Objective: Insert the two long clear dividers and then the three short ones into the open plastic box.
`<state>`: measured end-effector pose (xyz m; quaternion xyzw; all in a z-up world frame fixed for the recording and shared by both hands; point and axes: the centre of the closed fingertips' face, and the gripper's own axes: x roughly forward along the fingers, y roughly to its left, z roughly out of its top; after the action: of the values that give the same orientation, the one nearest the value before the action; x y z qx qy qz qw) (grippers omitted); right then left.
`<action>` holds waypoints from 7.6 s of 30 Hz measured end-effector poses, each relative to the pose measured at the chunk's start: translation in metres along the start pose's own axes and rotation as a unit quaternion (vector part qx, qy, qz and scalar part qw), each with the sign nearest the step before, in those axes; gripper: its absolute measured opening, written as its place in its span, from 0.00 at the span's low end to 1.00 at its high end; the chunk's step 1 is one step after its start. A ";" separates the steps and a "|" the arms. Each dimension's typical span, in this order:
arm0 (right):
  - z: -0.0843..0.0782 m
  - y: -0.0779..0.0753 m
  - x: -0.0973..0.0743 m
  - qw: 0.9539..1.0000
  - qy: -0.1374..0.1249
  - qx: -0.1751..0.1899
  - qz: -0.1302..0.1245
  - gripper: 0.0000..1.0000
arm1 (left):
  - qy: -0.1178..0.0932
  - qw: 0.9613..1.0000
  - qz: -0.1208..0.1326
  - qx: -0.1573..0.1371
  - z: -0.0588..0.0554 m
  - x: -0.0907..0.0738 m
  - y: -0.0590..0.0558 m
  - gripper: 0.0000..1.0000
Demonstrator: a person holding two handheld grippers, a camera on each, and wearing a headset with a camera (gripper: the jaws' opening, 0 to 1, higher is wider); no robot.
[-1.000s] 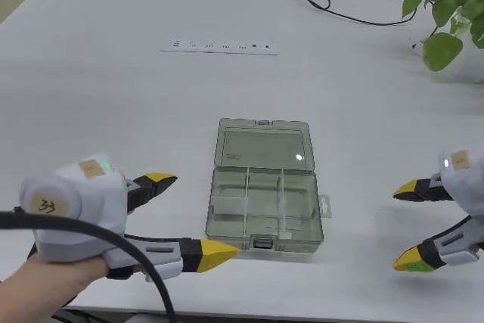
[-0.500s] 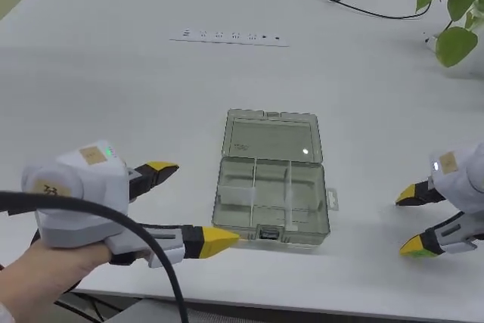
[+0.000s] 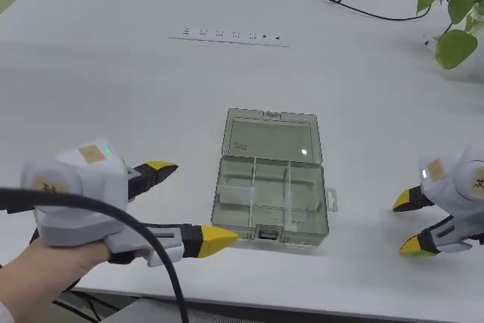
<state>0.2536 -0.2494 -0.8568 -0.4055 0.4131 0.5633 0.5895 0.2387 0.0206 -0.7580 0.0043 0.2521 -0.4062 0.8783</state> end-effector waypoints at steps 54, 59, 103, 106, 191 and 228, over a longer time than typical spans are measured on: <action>0.117 -0.007 -0.046 0.991 -0.083 -0.047 -0.098 0.32 | -0.023 0.985 -0.043 -0.166 0.027 0.028 -0.017 0.74; 0.138 -0.003 -0.046 0.988 -0.089 -0.074 -0.105 0.32 | -0.004 0.983 -0.061 -0.173 0.028 0.040 -0.029 0.67; 0.205 0.018 -0.042 0.977 -0.102 -0.151 -0.109 0.32 | 0.029 0.912 -0.137 -0.385 0.032 0.069 -0.061 0.00; 0.206 0.019 -0.042 0.977 -0.103 -0.154 -0.107 0.32 | 0.032 0.909 -0.143 -0.390 0.032 0.068 -0.062 0.00; 0.208 0.056 -0.051 0.983 -0.064 -0.034 0.167 0.02 | 0.002 0.979 -0.202 0.009 0.021 0.036 -0.083 0.12; 0.212 -0.012 -0.029 0.997 -0.042 0.007 0.069 0.02 | 0.022 0.999 -0.023 -0.009 -0.007 0.012 0.004 1.00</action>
<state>0.2712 -0.0597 -0.7593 -0.3479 0.4193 0.6162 0.5688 0.2450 0.0157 -0.7700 -0.0005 0.2747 -0.4237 0.8631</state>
